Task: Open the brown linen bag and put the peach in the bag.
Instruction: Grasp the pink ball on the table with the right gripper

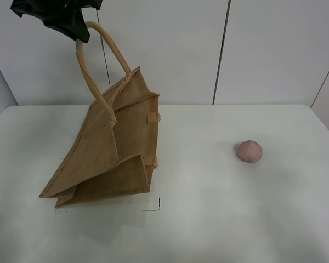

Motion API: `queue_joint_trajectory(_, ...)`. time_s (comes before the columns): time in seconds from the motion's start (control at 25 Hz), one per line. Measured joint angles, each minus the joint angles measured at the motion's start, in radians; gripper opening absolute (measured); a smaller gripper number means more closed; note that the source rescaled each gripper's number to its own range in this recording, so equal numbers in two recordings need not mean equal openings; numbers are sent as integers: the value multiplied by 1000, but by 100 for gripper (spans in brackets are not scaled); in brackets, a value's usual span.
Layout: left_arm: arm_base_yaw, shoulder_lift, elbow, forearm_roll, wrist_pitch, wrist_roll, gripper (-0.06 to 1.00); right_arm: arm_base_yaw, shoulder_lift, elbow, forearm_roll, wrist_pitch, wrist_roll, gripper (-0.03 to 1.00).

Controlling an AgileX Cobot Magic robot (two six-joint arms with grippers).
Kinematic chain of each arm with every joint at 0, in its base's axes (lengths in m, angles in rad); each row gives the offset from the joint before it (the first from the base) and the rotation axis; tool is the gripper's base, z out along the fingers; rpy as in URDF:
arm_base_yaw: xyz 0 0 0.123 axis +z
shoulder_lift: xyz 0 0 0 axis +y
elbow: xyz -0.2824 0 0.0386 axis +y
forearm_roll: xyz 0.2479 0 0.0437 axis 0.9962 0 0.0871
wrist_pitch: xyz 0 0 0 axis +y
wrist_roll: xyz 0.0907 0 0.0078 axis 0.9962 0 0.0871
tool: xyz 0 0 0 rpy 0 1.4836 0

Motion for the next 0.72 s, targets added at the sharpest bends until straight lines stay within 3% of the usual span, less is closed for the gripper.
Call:
queue_joint_trajectory(0.48, 0, 0, 0, 2, 0, 0, 0, 0, 1022, -463, 34, -28, -20, 100)
queue_joint_trajectory(0.72, 0, 0, 0, 2, 0, 0, 0, 0, 1375, -724, 35, -26, -54, 100)
